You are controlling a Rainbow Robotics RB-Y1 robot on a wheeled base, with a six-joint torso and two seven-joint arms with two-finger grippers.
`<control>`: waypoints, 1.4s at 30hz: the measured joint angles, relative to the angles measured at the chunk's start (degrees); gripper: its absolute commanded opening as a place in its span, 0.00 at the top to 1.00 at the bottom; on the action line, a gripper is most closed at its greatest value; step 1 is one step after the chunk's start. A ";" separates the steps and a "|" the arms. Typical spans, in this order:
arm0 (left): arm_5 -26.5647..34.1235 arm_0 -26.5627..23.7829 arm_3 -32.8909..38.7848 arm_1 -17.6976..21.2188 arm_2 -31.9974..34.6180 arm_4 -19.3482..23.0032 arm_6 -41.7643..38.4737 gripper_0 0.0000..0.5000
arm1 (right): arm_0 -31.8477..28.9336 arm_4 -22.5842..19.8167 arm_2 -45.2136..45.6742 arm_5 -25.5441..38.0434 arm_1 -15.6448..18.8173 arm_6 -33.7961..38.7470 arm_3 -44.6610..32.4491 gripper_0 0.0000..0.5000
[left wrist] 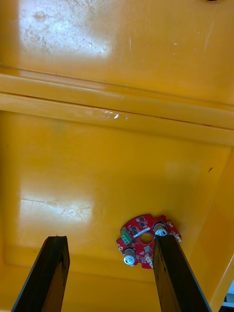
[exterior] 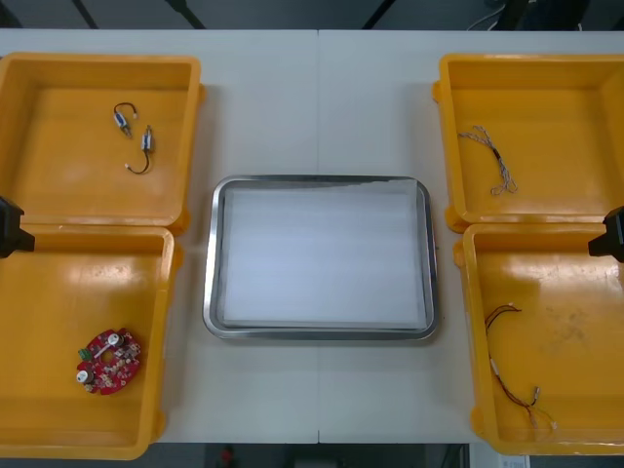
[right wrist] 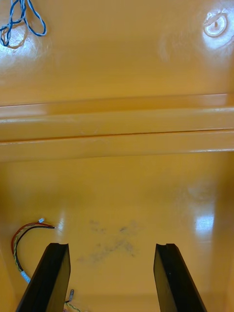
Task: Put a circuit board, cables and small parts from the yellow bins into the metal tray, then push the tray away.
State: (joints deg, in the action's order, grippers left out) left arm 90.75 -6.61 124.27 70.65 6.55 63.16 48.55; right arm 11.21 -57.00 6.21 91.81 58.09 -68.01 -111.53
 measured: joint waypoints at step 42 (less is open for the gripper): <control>0.00 0.00 0.00 0.00 0.00 0.00 0.00 0.00 | 0.00 0.00 0.00 0.00 0.00 0.00 0.00 0.00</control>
State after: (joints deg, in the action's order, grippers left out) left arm 90.75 -6.61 124.27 70.65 6.55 63.16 48.55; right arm 11.21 -57.00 6.21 91.81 58.09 -68.01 -111.53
